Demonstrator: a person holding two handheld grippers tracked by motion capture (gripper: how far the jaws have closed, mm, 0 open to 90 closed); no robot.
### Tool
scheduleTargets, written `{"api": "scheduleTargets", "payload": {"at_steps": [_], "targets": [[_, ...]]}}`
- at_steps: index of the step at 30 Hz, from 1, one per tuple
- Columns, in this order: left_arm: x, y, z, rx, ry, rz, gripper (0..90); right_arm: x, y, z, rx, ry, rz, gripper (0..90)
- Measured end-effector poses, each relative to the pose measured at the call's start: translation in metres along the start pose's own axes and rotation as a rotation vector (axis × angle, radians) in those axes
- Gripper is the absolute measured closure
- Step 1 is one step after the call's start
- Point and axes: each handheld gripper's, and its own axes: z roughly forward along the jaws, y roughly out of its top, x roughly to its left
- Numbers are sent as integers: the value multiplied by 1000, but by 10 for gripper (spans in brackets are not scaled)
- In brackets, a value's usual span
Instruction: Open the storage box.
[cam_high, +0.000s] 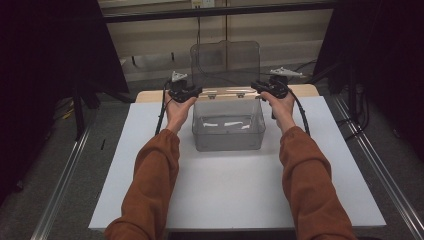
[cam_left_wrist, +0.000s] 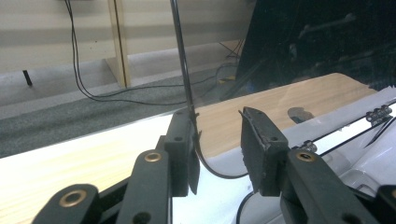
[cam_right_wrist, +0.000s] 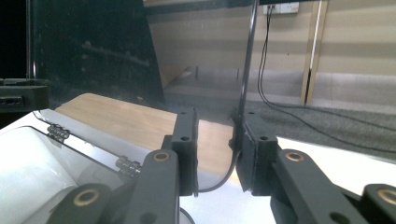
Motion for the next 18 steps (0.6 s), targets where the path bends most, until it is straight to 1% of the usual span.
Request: {"api": "scheduleTargets", "payload": {"at_steps": [2,3,4,6,9,10,13,15,16,18], "targets": [[0,0,0,3,1,0,637,0,0,1,4,-1,3,696],[0,1,1,7,0,-6,633,-1,1,2,11,0,16,693],[0,2,2,18,0,-8,627,-1,1,2,15,0,21,691],[0,2,3,25,1,-5,615,-2,1,3,18,3,30,691],[0,3,4,35,2,-4,597,-3,0,3,21,5,31,686],[0,3,5,36,1,-11,591,-3,0,3,25,9,25,681],[0,2,7,37,-1,-30,571,-4,0,5,35,7,34,670],[0,2,7,39,0,-29,558,-4,-1,6,40,6,49,667],[-1,2,7,50,2,-10,547,-5,-1,6,40,7,52,666],[-1,2,7,53,1,-14,543,-5,-1,8,46,3,60,664]]}}
